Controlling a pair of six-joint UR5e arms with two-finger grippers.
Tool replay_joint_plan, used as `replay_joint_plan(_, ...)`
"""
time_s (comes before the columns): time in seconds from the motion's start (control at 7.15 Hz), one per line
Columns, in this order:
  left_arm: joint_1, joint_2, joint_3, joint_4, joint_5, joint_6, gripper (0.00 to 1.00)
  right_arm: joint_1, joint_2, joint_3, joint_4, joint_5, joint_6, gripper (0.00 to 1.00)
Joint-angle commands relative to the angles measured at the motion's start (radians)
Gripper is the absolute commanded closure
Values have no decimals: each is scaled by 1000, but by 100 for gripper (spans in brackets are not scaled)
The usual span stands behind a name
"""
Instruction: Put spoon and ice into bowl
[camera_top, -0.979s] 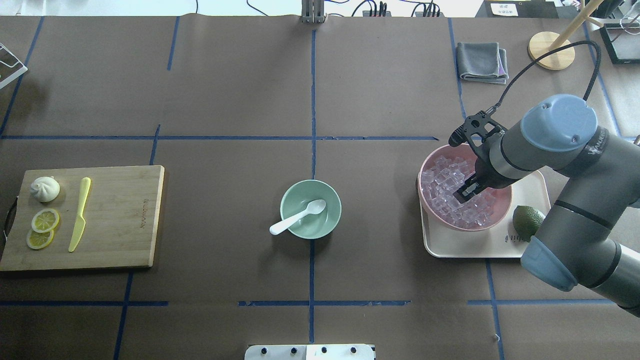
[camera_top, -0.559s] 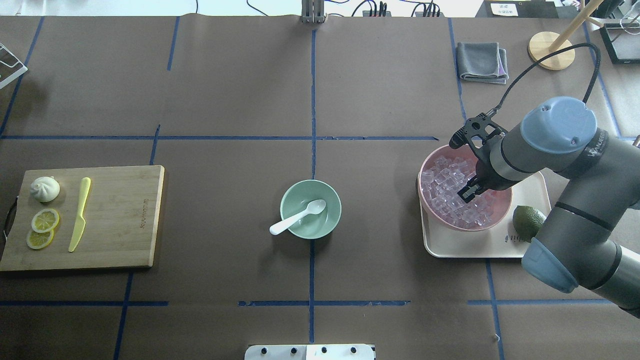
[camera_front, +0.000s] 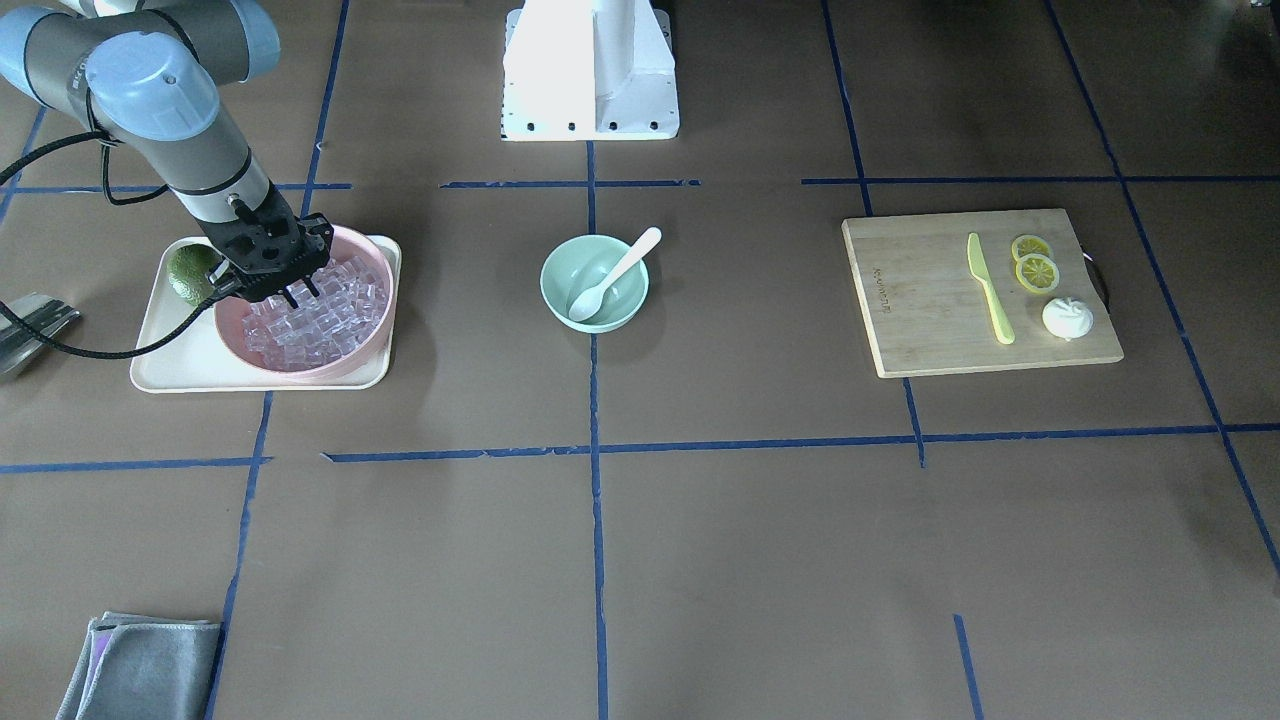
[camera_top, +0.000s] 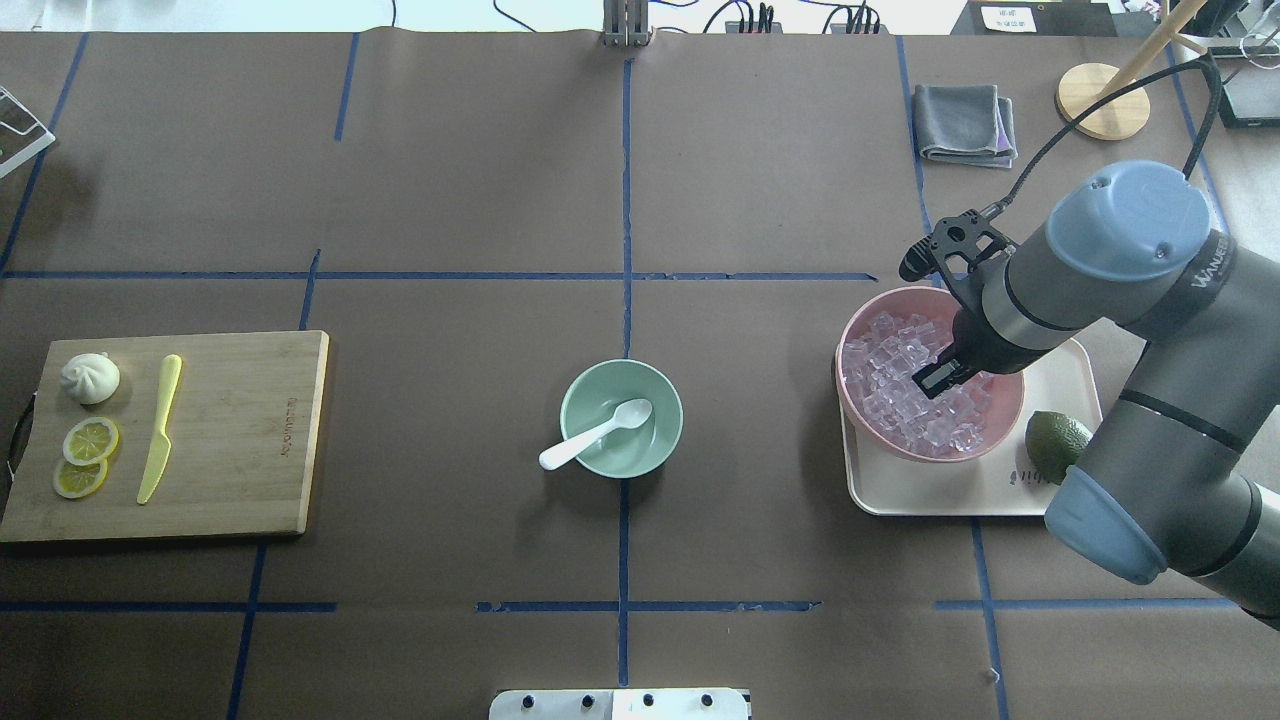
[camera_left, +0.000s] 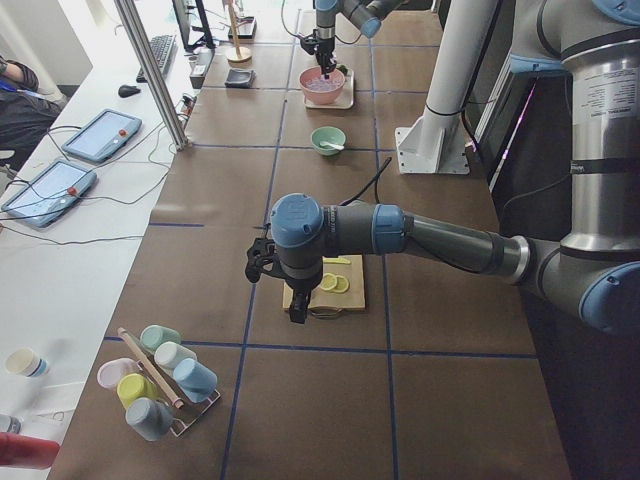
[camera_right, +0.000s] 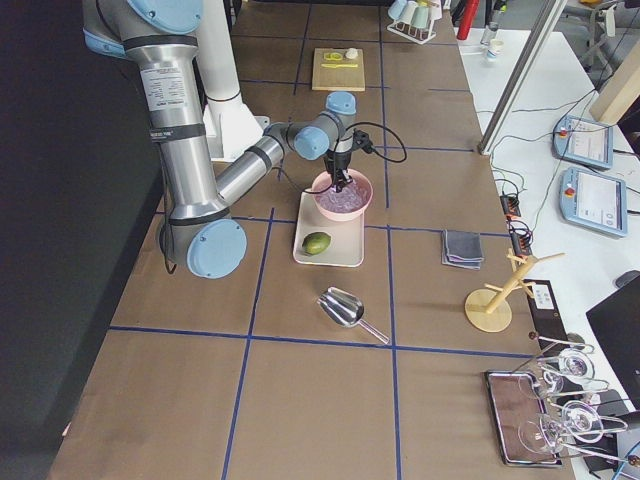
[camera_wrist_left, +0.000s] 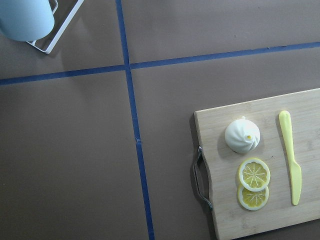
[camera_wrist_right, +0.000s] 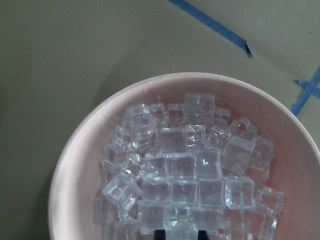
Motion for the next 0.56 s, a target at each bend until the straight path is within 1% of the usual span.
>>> replay_joint_plan(0.0,0,-1,-1,0,0,-1,0,-23,105,13,-34,8,494,98)
replay_joint_plan(0.14,0,-1,-1,0,0,-1,0,-58,157,14,-31,-2,722,100)
replay_joint_plan(0.28,0,-1,-1,0,0,-3,0,-99,214,7,-38,-37,820,100)
replay_joint_plan(0.42,0,-1,-1,0,0,-1,0,-142,260,-18,-41,-91,856,100)
